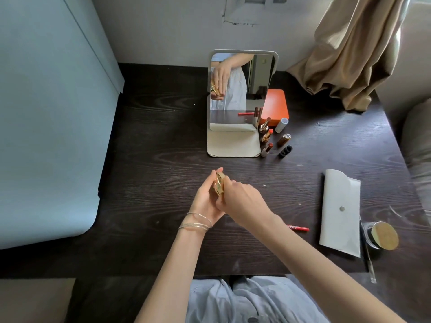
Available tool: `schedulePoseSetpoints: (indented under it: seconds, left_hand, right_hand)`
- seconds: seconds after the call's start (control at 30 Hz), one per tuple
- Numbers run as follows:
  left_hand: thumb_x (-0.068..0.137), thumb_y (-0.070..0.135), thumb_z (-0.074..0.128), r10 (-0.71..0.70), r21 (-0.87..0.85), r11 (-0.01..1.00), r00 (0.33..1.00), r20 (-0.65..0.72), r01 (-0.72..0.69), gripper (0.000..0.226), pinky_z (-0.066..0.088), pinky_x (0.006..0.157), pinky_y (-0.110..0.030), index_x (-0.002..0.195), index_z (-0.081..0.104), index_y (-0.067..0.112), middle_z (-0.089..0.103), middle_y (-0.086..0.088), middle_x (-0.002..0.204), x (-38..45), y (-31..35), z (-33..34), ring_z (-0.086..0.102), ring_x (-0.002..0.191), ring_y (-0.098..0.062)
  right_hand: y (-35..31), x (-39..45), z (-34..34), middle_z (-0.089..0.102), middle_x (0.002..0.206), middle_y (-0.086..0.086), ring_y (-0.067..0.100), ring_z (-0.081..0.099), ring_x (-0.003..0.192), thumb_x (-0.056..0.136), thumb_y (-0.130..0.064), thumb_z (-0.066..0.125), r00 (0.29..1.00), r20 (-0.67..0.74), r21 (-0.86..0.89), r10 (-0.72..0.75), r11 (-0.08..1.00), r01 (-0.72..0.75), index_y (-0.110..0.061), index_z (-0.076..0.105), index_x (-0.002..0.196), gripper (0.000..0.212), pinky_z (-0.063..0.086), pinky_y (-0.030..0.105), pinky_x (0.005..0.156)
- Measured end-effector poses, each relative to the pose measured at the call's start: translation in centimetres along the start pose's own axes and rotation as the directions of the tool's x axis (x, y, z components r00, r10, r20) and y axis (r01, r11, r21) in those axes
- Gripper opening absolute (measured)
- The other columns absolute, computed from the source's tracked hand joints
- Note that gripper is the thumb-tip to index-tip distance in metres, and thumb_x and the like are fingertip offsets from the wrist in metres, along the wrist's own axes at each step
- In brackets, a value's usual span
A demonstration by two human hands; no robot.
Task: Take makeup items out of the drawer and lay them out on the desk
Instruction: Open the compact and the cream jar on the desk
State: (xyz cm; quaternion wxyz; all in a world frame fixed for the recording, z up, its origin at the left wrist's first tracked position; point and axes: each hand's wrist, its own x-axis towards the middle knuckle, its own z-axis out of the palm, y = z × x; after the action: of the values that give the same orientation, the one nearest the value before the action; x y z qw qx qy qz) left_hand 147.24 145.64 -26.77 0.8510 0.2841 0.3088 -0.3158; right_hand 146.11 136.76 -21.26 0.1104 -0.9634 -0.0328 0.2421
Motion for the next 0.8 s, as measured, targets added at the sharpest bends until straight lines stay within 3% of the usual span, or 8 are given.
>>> schedulePoseSetpoints:
  seconds: [0.1,0.27,0.4,0.5,0.6,0.67,0.8]
  left_hand:
    - [0.092,0.053,0.042,0.05,0.096,0.994,0.998,-0.042,-0.046,0.039,0.041,0.104,-0.047,0.109,0.059,0.023,0.056,-0.016,0.121,0.7,0.7,0.6,0.056,0.114,-0.033]
    - [0.091,0.062,0.033,0.008,0.258,0.966,0.999,-0.04,0.002,0.051,0.05,0.086,-0.038,0.103,0.059,0.021,0.055,-0.02,0.123,0.8,1.0,0.1,0.061,0.095,-0.026]
    - [0.091,0.064,0.03,-0.045,0.191,0.98,0.999,-0.028,0.05,0.055,0.048,0.09,-0.04,0.106,0.062,0.022,0.048,-0.024,0.137,1.0,0.0,-1.0,0.057,0.104,-0.03]
    - [0.09,0.065,0.031,-0.074,0.192,0.978,0.996,-0.042,0.081,0.056,0.049,0.088,-0.039,0.109,0.064,0.024,0.055,-0.018,0.133,1.1,-0.5,-1.4,0.057,0.108,-0.029]
    - [0.092,0.064,0.028,-0.109,0.129,0.985,0.994,-0.021,0.111,0.054,0.054,0.075,-0.033,0.112,0.062,0.027,0.069,-0.005,0.109,1.0,-0.4,-1.6,0.065,0.096,-0.021]
    - [0.091,0.062,0.032,-0.128,0.078,0.989,0.992,0.013,0.127,0.055,0.058,0.067,-0.032,0.112,0.063,0.022,0.073,-0.005,0.099,0.9,-0.1,-2.1,0.069,0.087,-0.02]
    - [0.092,0.06,0.031,-0.12,0.018,0.993,0.987,0.111,0.119,0.058,0.058,0.072,-0.04,0.118,0.059,0.016,0.072,-0.015,0.1,0.9,1.0,-3.0,0.071,0.086,-0.031]
  right_hand:
    - [-1.5,0.5,0.4,0.054,0.123,0.026,0.037,0.061,0.103,0.097,-0.015,0.032,0.997,-0.064,-0.063,0.034,0.997,-0.038,0.0,0.037,0.13,0.037,0.047,0.036,0.073]
    - [-2.1,0.8,0.8,0.052,0.127,0.031,0.037,0.063,0.105,0.096,-0.002,0.032,0.999,-0.04,-0.244,-0.029,0.97,0.019,0.015,0.018,0.139,0.048,0.052,0.036,0.079]
    - [-2.5,0.6,0.9,0.05,0.131,0.028,0.037,0.064,0.103,0.096,0.001,0.032,0.993,0.056,-0.37,-0.1,0.922,0.114,0.017,0.029,0.134,0.042,0.052,0.037,0.077]
    - [-2.6,0.5,0.2,0.051,0.13,0.023,0.035,0.06,0.109,0.096,-0.001,0.034,0.988,0.113,-0.365,-0.103,0.921,0.138,0.011,0.04,0.13,0.037,0.049,0.038,0.08]
    - [-2.5,0.5,-1.0,0.059,0.121,0.014,0.032,0.061,0.105,0.097,-0.009,0.034,0.992,0.081,-0.325,-0.098,0.938,0.119,0.002,0.048,0.123,0.031,0.04,0.033,0.07]
    - [-2.2,0.7,-2.4,0.063,0.111,0.011,0.032,0.061,0.1,0.096,-0.018,0.035,0.995,0.079,-0.251,-0.067,0.964,0.085,-0.003,0.053,0.113,0.028,0.037,0.032,0.069]
    - [0.1,2.0,-4.7,0.059,0.076,0.006,0.022,0.054,0.066,0.093,-0.032,0.042,0.989,0.123,-0.122,-0.079,0.988,0.094,-0.007,0.057,0.084,0.03,0.041,0.031,0.059]
